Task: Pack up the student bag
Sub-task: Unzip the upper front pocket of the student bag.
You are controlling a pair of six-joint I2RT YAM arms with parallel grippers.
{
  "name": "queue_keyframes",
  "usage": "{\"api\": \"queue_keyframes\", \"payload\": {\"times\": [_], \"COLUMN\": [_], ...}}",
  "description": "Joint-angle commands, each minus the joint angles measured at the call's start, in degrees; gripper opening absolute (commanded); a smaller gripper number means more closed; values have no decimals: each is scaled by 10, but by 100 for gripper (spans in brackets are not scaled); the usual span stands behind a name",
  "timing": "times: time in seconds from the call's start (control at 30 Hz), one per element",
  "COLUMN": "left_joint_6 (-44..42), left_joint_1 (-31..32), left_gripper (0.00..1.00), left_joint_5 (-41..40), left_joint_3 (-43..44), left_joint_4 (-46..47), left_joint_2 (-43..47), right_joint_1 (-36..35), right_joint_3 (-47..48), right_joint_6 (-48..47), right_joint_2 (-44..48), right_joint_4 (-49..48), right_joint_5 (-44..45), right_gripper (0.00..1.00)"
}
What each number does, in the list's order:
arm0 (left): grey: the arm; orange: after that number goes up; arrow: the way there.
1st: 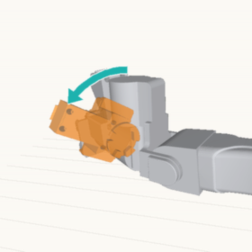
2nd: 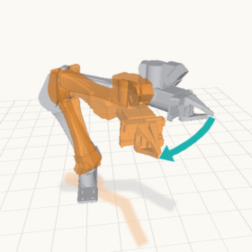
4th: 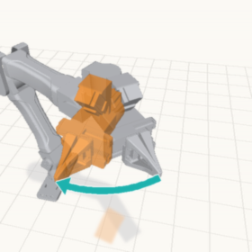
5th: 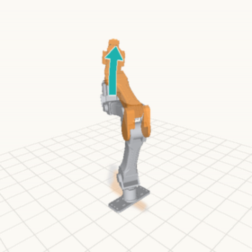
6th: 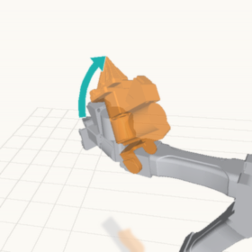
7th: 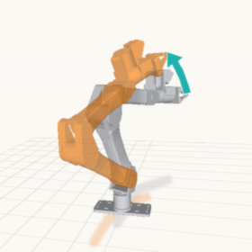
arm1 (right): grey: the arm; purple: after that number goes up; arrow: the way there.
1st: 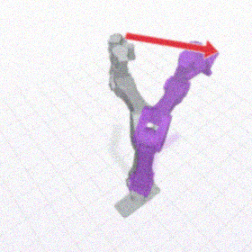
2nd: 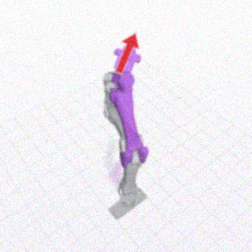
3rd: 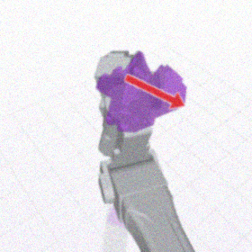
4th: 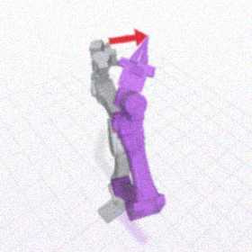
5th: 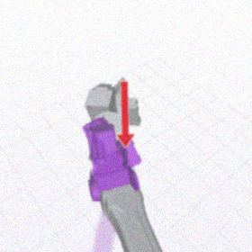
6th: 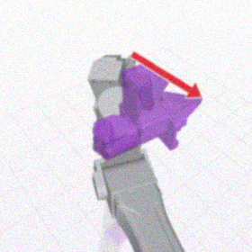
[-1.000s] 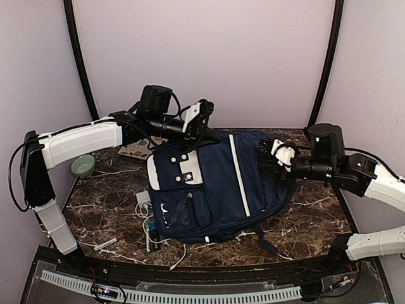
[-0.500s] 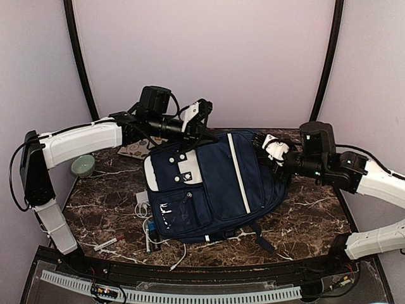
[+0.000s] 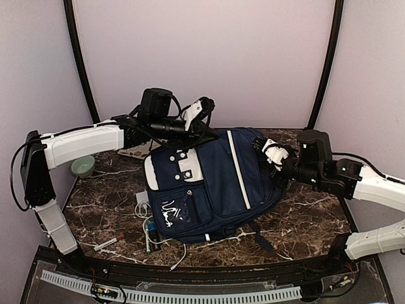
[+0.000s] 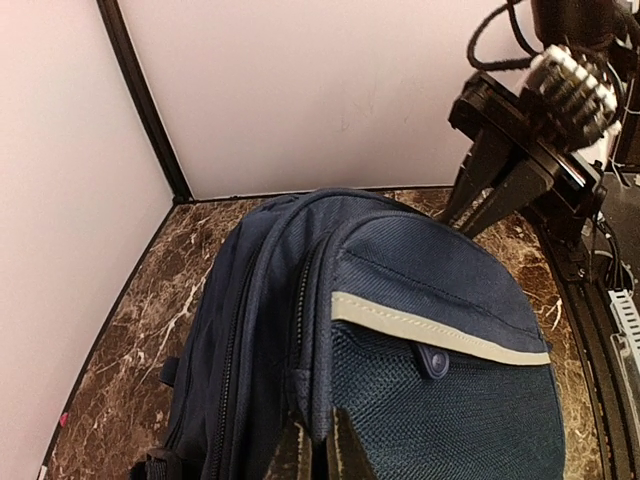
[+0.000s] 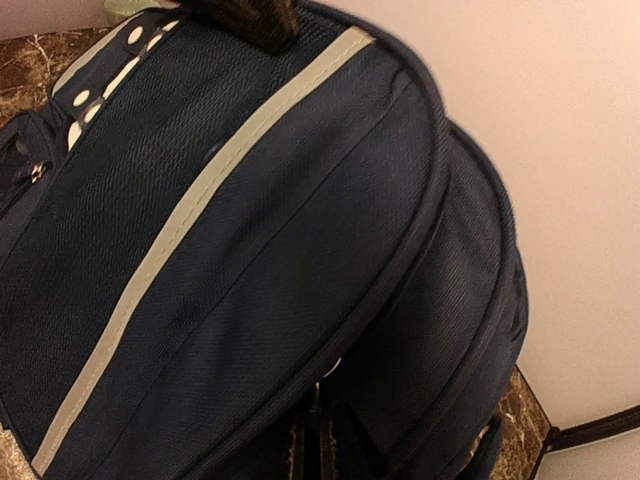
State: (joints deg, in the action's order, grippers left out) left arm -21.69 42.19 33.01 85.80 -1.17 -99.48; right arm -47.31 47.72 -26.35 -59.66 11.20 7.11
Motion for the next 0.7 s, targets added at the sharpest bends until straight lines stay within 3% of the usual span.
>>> {"api": "queue_keyframes", "payload": {"times": [0.0,0.17,0.47,0.67], "left_joint_6": [77,119,159,206], "left_joint_1": [-32,-63,-101,-111], "left_gripper": [0,0,0,0], "left_joint_5": [-73,-129,-218,-190], "left_joint_3": [13,57,84,67], "left_joint_4": [126,154,166,188], "left_joint_2": [15,-12,-50,-62], "right_joint_1": [-4,-6,-14,-37], "right_joint_3": [-77,-114,-204,-201], "right_joint_6": [67,135,188,197], "right_joint_2": [24,34,8,-60], "right_joint_4": [-4,-22,-160,-241], "right_joint_5": [-22,-49,-141,-173], "right_gripper": [0,0,0,0]}}
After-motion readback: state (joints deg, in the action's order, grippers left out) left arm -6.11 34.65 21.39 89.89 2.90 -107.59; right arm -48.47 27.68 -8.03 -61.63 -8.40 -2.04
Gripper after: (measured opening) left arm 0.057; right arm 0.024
